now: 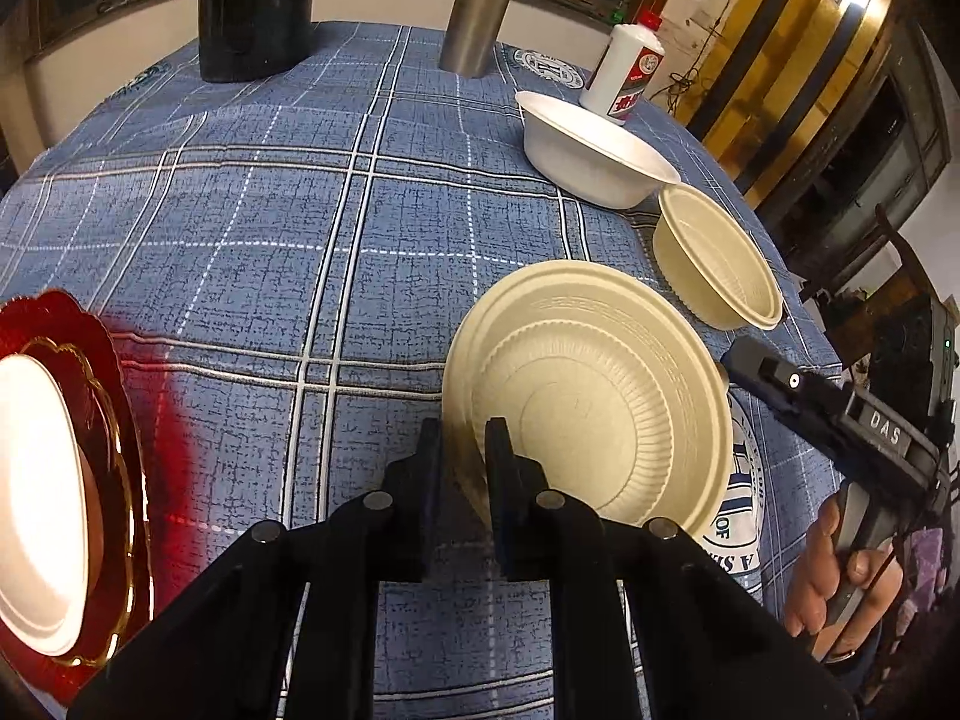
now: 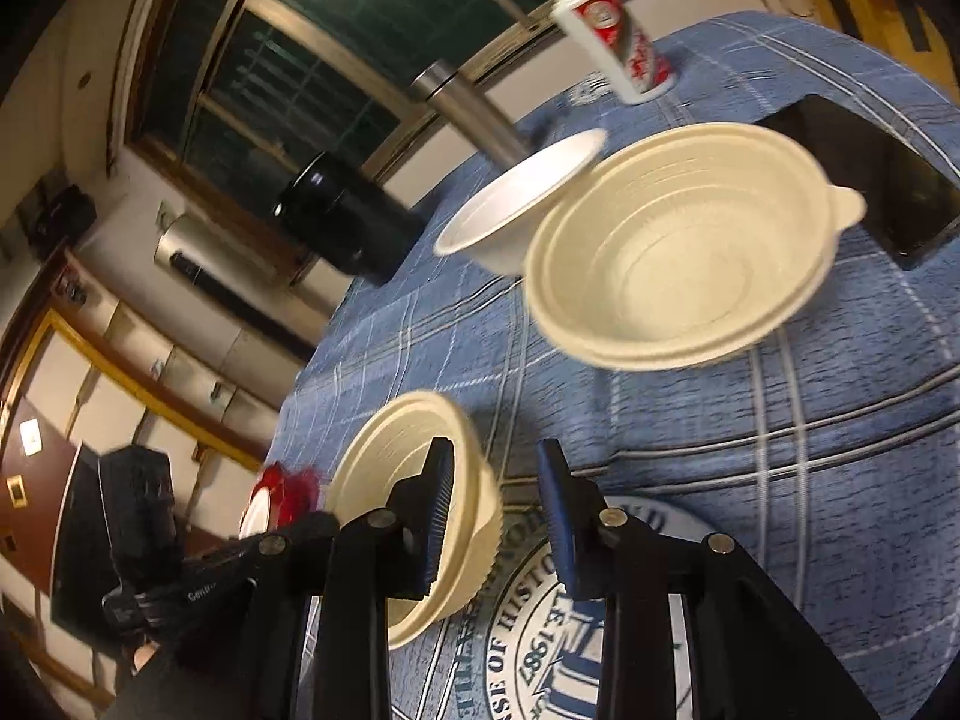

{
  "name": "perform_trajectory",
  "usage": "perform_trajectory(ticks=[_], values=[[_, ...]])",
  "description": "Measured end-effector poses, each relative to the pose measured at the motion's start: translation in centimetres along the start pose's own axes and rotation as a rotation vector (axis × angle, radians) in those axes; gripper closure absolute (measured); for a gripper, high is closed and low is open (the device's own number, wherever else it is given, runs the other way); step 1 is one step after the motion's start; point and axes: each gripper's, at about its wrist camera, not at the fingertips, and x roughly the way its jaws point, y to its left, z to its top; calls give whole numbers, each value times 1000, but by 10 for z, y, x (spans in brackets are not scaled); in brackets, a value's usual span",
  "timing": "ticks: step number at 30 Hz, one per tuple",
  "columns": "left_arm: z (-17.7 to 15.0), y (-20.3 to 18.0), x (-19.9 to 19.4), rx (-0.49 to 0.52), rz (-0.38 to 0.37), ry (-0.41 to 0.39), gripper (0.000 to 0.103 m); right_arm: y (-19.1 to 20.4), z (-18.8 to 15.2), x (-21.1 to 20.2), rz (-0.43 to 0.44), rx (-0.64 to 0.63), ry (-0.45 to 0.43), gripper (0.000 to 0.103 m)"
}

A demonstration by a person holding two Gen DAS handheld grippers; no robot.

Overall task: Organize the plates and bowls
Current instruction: 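Lift the beige bowl and carry it over the plate stack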

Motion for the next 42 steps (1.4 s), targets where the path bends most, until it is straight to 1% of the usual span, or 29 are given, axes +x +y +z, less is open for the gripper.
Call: perform_trajectory(ticks=[4, 6, 8, 9, 10, 12, 15, 21, 42], values=[[2, -1, 3, -2, 2, -2, 91, -3, -2, 7, -2, 17, 33, 70], [2, -1, 3, -1, 3, -4, 91, -4, -4, 10, 16, 22, 50, 70], [1, -2, 3, 6, 11, -7, 91, 0, -6, 15, 3, -3, 63, 71], [1, -4, 3, 15, 12, -13, 91, 2, -8, 18, -6, -17, 68, 76], [1, -5, 3, 24, 24, -17, 91, 3, -9, 19, 3, -22, 71, 86], [0, -11, 4, 55, 54, -32, 91, 7, -10, 18, -8, -46, 59, 86], [-1, -17, 4, 84, 84, -55, 91, 7, -10, 18, -15, -50, 53, 86], [-1, -22, -1, 111, 110, -83, 91, 5, -8, 15, -16, -44, 37, 86], [-3, -29, -13, 113, 120, -116, 91, 6, -8, 6, 4, -57, 18, 86]])
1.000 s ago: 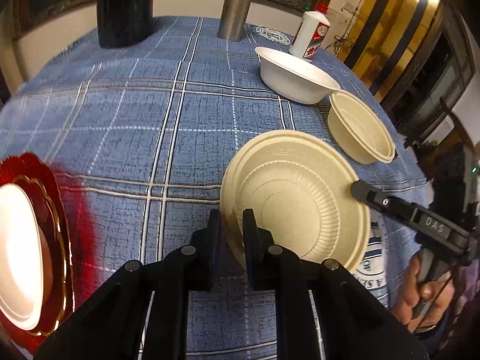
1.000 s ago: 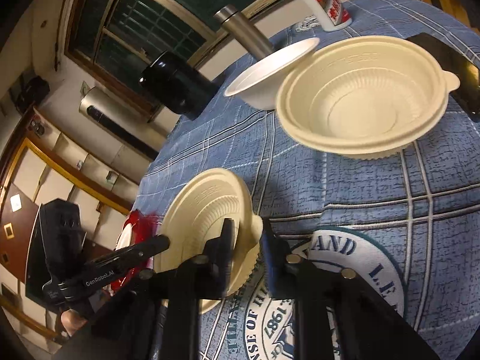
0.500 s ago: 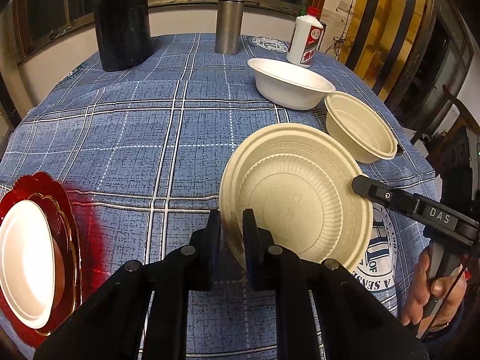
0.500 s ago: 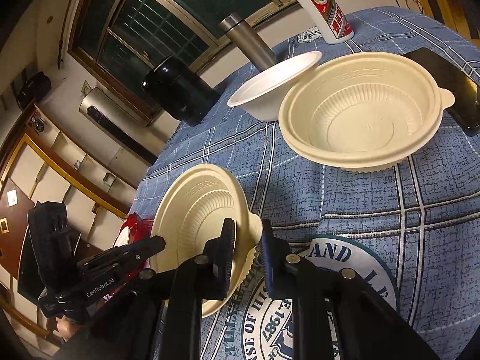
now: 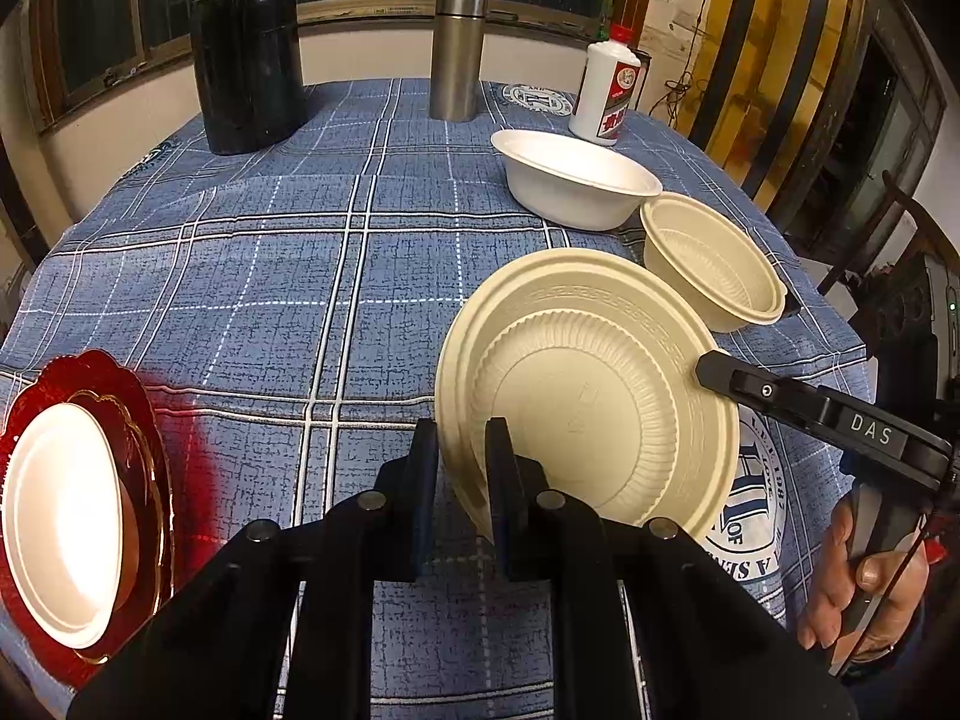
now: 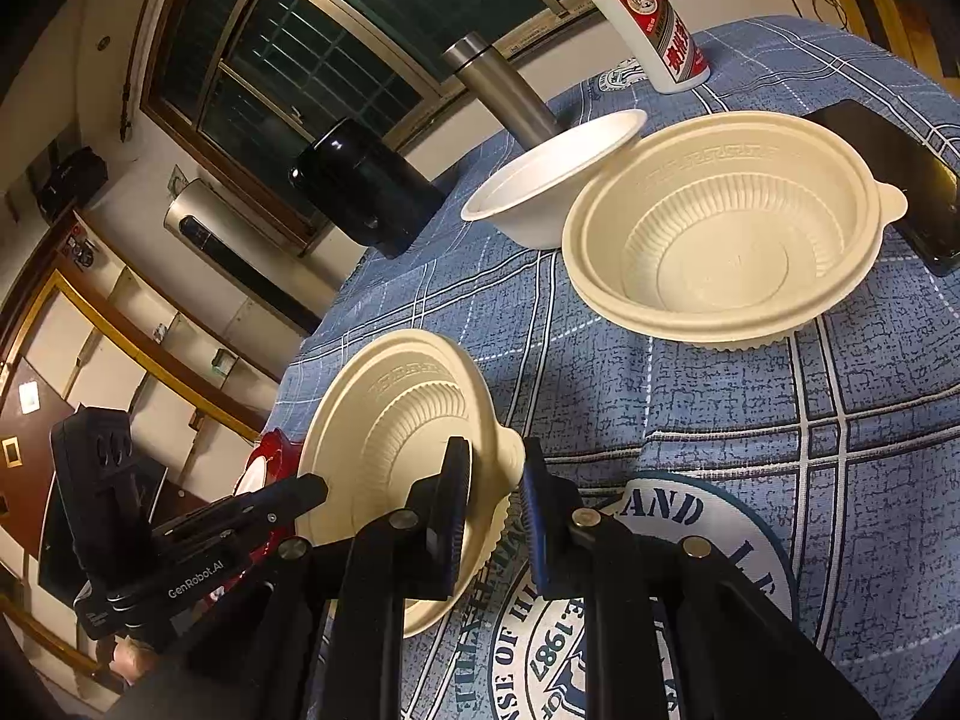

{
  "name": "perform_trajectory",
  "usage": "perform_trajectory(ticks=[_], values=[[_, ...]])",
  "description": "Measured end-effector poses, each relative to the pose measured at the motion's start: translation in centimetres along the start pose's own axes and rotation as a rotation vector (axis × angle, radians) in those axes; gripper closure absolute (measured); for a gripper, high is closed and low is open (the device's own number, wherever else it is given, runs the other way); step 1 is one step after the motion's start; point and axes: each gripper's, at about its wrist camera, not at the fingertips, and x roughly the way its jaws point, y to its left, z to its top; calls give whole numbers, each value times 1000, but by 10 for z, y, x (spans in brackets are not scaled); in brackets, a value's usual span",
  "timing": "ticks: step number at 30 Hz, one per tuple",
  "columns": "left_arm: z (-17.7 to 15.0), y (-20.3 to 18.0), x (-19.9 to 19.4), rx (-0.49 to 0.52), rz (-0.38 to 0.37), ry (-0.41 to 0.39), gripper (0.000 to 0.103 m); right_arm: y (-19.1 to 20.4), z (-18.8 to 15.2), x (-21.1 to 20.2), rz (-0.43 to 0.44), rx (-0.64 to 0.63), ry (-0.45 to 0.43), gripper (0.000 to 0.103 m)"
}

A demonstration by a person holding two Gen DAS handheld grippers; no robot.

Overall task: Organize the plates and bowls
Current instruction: 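Lift the beige bowl and carry it over the plate stack, then lower the beige bowl onto the white plate with the left tool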

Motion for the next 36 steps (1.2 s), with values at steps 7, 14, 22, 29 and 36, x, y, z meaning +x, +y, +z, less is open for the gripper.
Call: perform_trajectory(ticks=[7, 14, 22, 29, 36], values=[[-2, 4, -17, 0, -3, -36, 91, 9, 0, -4, 23, -29, -21, 86], [-10, 21, -43, -21, -5, -89, 91, 46, 0, -18, 46, -58, -40, 86], [-25, 68, -91, -93, 27, -188, 91, 118, -3, -20, 81, -150, -49, 86], [-40, 124, -129, -168, 123, -270, 91, 176, -14, 25, 151, -174, 36, 86], [-62, 185, -130, -294, 194, -259, 91, 220, -36, 90, 176, -195, 160, 86]])
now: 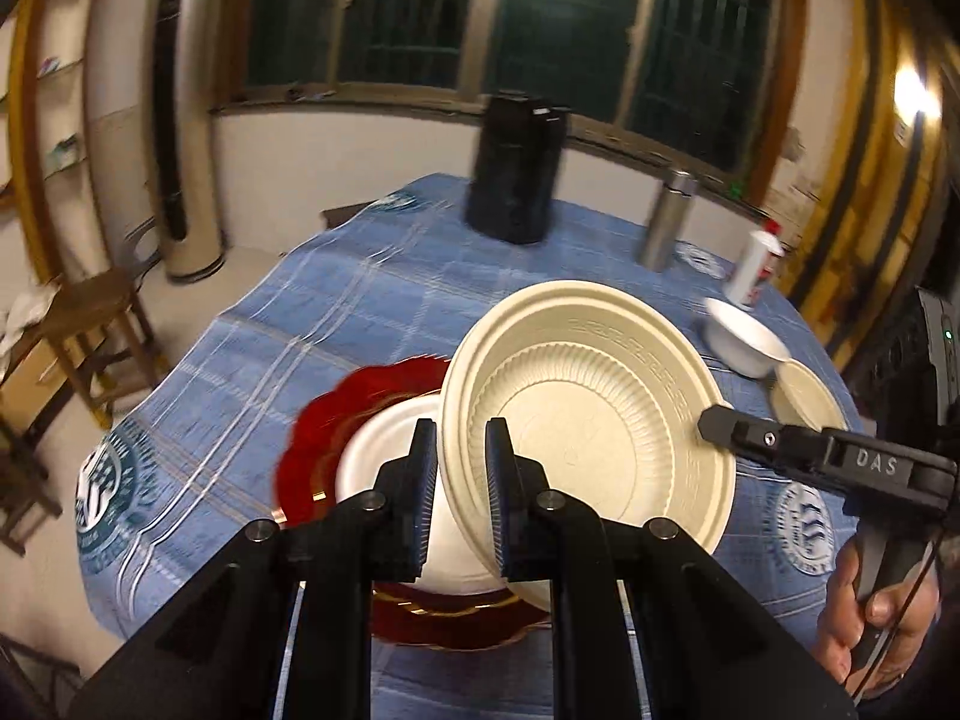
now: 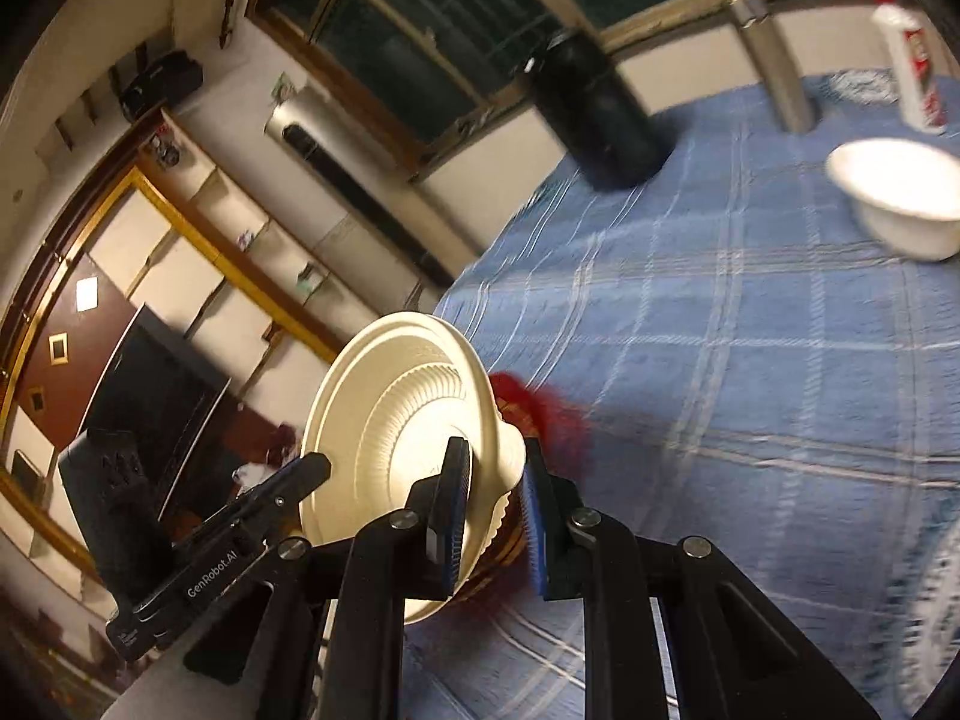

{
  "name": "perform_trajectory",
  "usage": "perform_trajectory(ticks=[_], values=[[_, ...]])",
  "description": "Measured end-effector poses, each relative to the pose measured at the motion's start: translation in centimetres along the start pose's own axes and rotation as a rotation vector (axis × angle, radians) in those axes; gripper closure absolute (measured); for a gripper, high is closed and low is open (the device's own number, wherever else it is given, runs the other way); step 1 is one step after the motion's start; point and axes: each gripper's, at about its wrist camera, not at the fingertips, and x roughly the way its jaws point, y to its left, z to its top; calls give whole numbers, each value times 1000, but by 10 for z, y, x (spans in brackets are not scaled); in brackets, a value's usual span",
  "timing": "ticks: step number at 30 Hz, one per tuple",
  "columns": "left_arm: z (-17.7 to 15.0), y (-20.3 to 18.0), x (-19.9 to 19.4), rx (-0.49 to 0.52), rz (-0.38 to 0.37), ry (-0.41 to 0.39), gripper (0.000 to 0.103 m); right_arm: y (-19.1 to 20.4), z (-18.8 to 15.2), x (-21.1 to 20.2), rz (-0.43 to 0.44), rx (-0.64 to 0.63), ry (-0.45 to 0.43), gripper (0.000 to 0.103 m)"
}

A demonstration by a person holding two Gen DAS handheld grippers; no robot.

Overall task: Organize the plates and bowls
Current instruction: 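Lower the beige bowl onto the white plate with the left tool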

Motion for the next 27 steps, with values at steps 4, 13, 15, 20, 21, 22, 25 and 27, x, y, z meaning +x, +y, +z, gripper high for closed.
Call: perform_trajectory(ticks=[4, 13, 15, 20, 21, 22, 25, 27], values=[[-4, 22, 13, -48, 14, 27, 91, 12, -2, 26, -11, -16, 40, 86], [-10, 48, 30, -112, 20, 60, 91, 19, -9, 55, -35, -32, 87, 85], [-11, 50, 32, -115, 18, 65, 91, 20, -10, 58, -39, -36, 91, 84], [-13, 56, 34, -129, 18, 75, 91, 24, -12, 64, -55, -56, 103, 83], [-13, 57, 35, -132, 18, 77, 91, 25, -12, 64, -61, -64, 103, 83], [-13, 57, 35, -133, 20, 77, 91, 27, -12, 64, -64, -70, 102, 82], [-13, 58, 35, -134, 29, 76, 90, 32, -12, 64, -77, -94, 104, 81], [-13, 58, 35, -135, 32, 74, 90, 33, -12, 62, -83, -103, 99, 78]])
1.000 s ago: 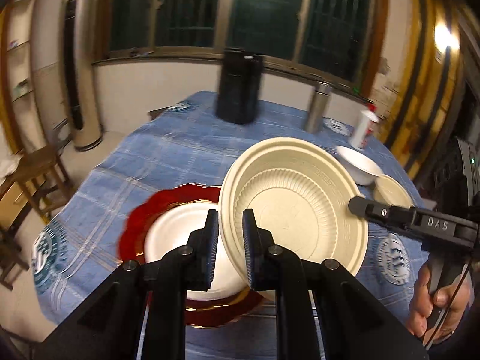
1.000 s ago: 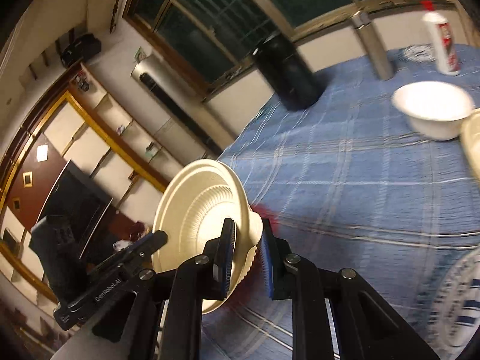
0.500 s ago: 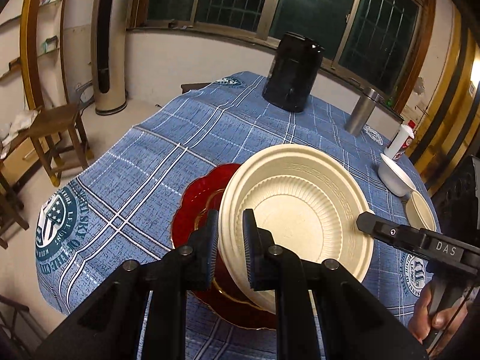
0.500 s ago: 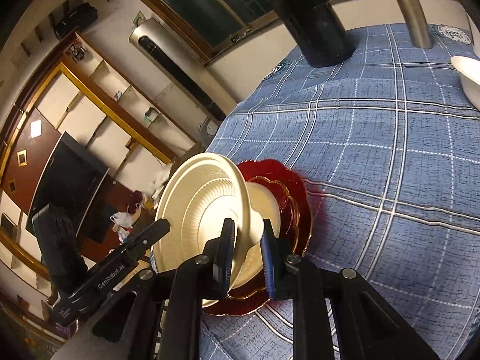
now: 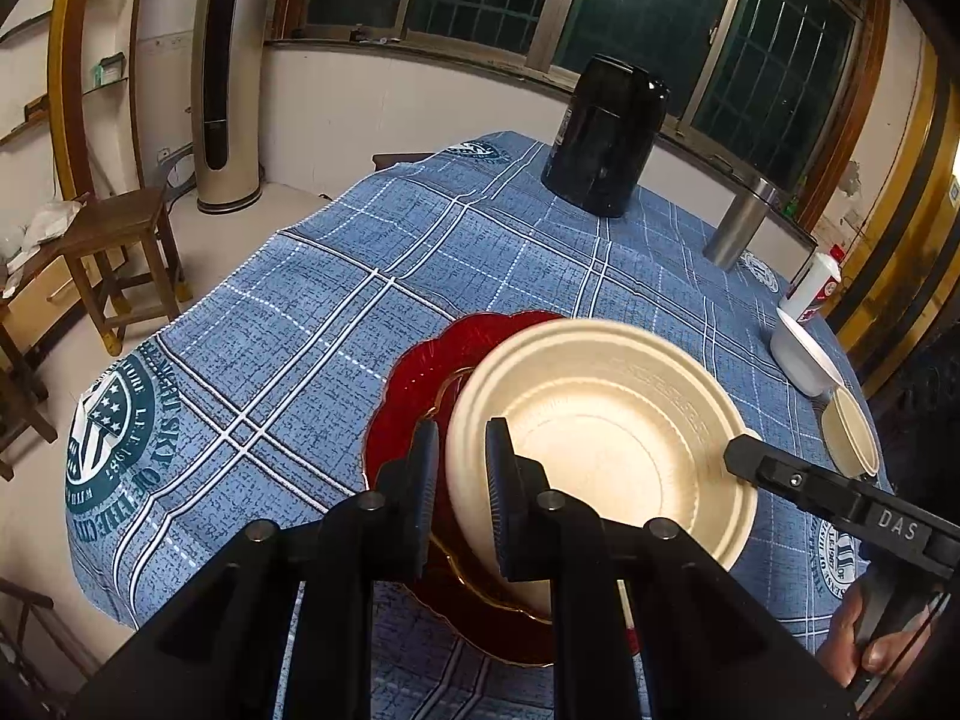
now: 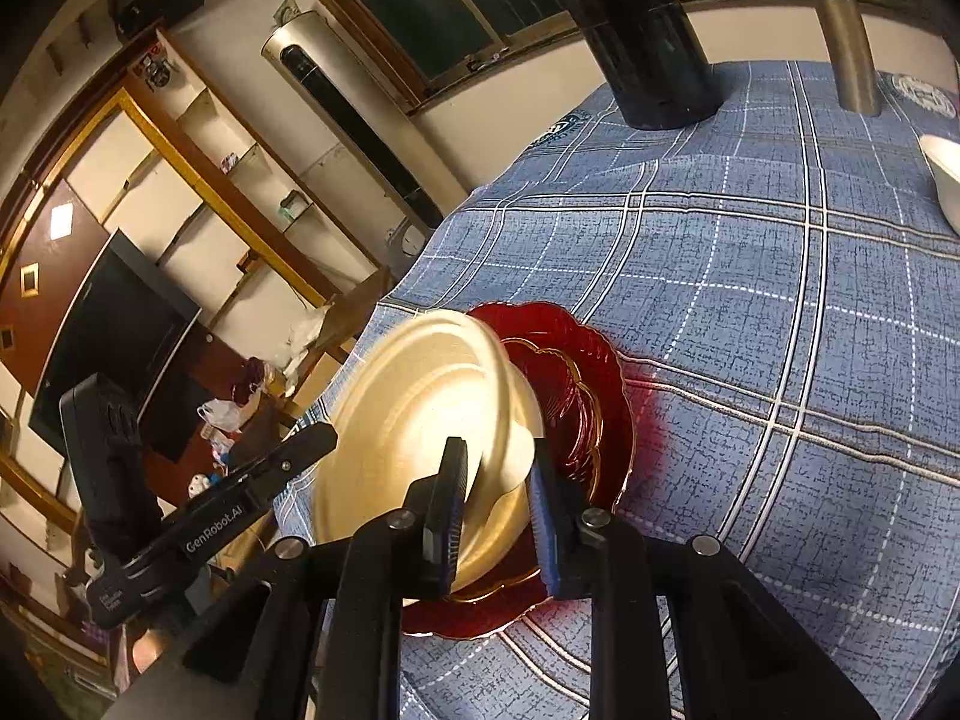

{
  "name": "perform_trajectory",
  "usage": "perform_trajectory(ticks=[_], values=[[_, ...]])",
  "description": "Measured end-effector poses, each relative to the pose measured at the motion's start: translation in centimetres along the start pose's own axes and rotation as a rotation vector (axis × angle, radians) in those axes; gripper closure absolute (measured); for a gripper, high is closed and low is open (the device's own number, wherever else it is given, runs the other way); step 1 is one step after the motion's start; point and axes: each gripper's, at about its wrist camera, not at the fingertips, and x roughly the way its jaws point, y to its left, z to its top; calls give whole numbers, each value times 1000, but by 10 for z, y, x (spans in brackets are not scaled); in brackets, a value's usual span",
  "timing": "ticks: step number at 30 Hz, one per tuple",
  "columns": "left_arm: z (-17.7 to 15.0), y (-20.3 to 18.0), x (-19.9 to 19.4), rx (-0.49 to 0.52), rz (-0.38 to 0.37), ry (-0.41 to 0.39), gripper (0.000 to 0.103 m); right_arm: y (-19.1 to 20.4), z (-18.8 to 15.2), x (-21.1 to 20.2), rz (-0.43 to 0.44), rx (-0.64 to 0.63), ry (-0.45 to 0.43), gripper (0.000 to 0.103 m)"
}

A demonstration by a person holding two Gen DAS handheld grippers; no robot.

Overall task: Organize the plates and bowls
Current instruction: 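Lower the beige bowl onto the white plate with the left tool, then open the left tool and pull it back from the bowl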

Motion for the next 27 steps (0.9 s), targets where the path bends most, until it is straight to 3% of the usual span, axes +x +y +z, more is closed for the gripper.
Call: perform_trajectory(ticks=[11, 27], values=[[4, -9, -17, 17, 0, -44, 88, 11, -5, -33, -41, -71, -69, 72], [1, -74, -37, 153, -44, -61, 88, -9, -14, -82, -104, -78, -168, 69]])
